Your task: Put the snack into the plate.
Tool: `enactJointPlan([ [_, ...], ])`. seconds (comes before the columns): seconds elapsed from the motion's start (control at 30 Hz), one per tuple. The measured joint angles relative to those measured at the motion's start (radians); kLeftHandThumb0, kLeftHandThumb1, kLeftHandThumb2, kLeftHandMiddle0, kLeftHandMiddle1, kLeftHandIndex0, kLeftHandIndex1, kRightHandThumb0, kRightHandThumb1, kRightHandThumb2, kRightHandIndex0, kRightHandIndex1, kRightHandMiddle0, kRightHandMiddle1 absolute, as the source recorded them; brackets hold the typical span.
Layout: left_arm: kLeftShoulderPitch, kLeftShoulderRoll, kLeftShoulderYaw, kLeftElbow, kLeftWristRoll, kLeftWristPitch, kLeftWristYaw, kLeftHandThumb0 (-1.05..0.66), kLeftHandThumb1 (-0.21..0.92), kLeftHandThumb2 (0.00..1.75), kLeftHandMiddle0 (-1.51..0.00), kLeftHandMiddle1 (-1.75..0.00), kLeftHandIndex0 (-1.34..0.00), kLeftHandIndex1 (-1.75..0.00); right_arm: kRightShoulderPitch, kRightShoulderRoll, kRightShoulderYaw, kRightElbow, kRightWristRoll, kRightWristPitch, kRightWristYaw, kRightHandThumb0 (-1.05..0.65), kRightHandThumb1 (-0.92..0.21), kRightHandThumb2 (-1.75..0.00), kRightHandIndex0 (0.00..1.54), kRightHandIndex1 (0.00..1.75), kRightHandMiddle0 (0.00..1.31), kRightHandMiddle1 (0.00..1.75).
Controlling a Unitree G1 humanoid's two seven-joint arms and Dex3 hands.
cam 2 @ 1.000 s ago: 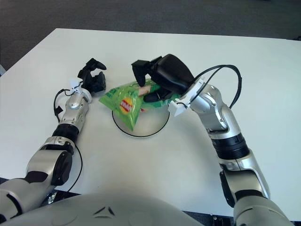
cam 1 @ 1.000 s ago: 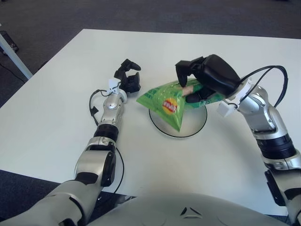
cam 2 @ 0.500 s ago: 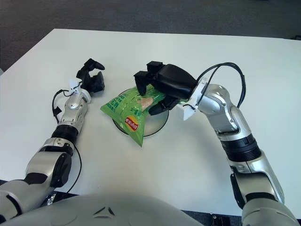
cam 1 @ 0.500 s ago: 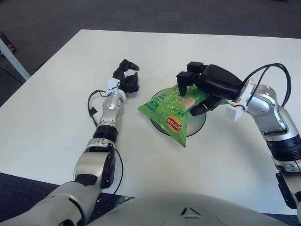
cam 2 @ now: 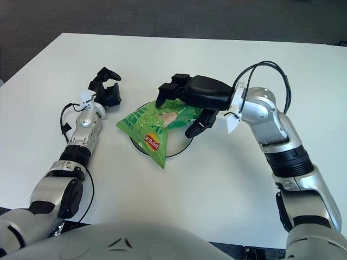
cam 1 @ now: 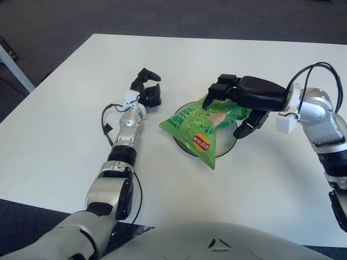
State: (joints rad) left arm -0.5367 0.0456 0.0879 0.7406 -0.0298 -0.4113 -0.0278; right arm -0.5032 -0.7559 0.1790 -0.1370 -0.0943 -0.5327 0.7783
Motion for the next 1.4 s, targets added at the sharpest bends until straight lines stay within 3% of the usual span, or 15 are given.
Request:
enactJointPlan([
  [0.23, -0.011, 0.008, 0.001, 0.024, -0.010, -0.006, -0.045, -0.44, 0.44, 1.16, -1.26, -1.75, -0.52, -1.75, -0.055, -0.076, -0.052, 0.038, 0.175, 0.113, 0.147, -0.77, -0.56, -0.60, 0.06, 0.03, 0.00, 0.45],
  [0.43, -0.019, 0.009, 0.007, 0.044, -0.029, -0.017, -0.066, -0.43, 0.48, 1.12, -1.26, -1.75, -0.49, -1.75, -0.075, -0.130, -0.169, 0.085, 0.296, 0.242, 0.187, -0.79, -0.56, -0.57, 0.11, 0.04, 0.00, 0.46],
  [0.7, -0.025, 0.014, 0.012, 0.066, -0.042, -0.031, -0.083, -0.43, 0.49, 1.10, -1.25, -1.75, -0.48, -1.75, -0.139, -0.188, -0.239, 0.219, 0.319, 0.477, 0.202, -0.89, -0.62, -0.50, 0.08, 0.01, 0.00, 0.30],
  [0.87, -0.033, 0.018, 0.014, 0.082, -0.042, -0.038, -0.084, -0.43, 0.49, 1.10, -1.25, -1.75, -0.48, -1.75, -0.173, -0.185, -0.237, 0.292, 0.268, 0.473, 0.182, -0.93, -0.66, -0.44, 0.06, 0.00, 0.00, 0.20],
  [1.13, -0.041, 0.021, 0.016, 0.096, -0.042, -0.052, -0.092, -0.43, 0.48, 1.12, -1.25, -1.75, -0.49, -1.75, -0.161, -0.171, -0.250, 0.362, 0.197, 0.345, 0.105, -1.00, -0.72, -0.35, 0.10, 0.02, 0.00, 0.28],
  [1.4, -0.044, 0.021, 0.016, 0.103, -0.041, -0.057, -0.092, -0.43, 0.48, 1.12, -1.25, -1.75, -0.49, -1.75, -0.092, -0.134, -0.295, 0.413, 0.082, 0.251, -0.118, -0.94, -0.76, -0.26, 0.19, 0.04, 0.00, 0.48],
])
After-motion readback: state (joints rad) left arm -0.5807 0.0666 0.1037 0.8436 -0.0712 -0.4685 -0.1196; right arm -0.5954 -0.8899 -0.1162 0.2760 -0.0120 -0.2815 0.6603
